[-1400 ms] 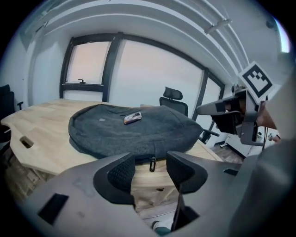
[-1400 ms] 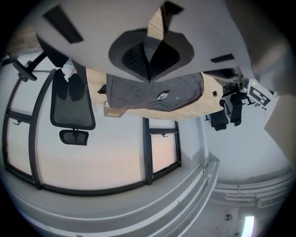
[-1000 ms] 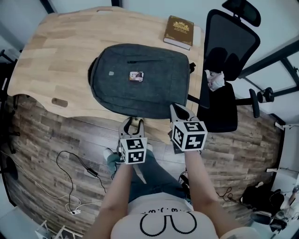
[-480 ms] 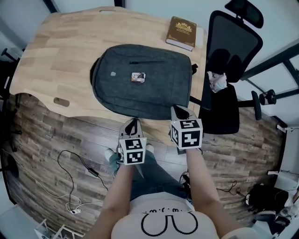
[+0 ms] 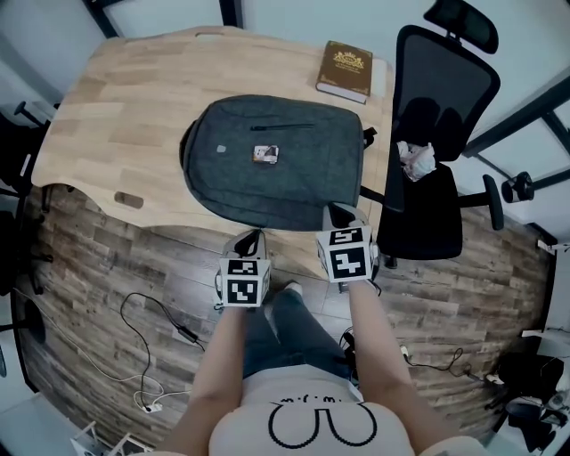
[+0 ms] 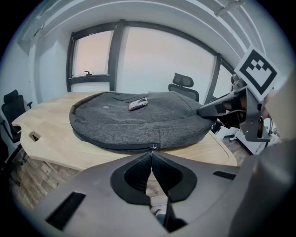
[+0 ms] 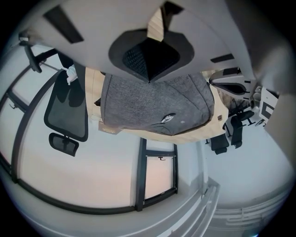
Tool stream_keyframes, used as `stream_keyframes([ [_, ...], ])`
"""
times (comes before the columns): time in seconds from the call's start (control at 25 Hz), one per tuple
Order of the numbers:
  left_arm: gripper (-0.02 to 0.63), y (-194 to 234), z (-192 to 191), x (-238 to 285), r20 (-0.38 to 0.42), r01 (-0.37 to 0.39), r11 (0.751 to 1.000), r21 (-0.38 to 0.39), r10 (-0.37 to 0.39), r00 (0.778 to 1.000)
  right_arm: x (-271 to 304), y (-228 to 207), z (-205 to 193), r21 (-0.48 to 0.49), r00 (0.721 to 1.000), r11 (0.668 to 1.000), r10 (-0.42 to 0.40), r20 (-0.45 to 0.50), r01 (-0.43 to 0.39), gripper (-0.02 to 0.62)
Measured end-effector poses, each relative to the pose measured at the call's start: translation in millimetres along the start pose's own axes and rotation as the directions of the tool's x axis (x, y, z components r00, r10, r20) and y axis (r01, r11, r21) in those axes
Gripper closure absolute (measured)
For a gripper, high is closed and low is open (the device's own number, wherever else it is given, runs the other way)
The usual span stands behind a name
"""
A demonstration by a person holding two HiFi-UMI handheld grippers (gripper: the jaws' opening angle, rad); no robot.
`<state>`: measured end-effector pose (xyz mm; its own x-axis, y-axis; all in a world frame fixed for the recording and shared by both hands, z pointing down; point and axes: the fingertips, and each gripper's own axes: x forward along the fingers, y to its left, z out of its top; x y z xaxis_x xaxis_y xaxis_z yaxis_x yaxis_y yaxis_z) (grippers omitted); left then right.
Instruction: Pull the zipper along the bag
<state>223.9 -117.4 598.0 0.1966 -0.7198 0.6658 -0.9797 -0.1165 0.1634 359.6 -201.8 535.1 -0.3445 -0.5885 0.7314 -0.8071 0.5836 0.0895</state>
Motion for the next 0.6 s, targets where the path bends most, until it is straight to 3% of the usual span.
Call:
stream_keyframes([
  [0.2,0.586,19.1,-6.3,-6.3,-0.057,-0.004,0.998,0.070,0.008,0.998,0.8,1.4,-0.7,-0.017,1.000,1.000,-0.019,0.002,0.019,0.545],
  [0.4,0.586,63.1,-7.7,-12.0,-0.081,-0.018,0.997,0.077,0.024,0.996,1.7,0.1,-0.6,-0.017,0.999,0.999,-0.047,-0.005,0.047,0.545],
  [0.6,0.586,102.5,-8.4,-12.5,-0.104,-0.001,0.987,0.160,0.017,0.994,2.9,-1.6,-2.2,-0.019,0.992,0.993,-0.119,-0.044,0.119,0.545],
])
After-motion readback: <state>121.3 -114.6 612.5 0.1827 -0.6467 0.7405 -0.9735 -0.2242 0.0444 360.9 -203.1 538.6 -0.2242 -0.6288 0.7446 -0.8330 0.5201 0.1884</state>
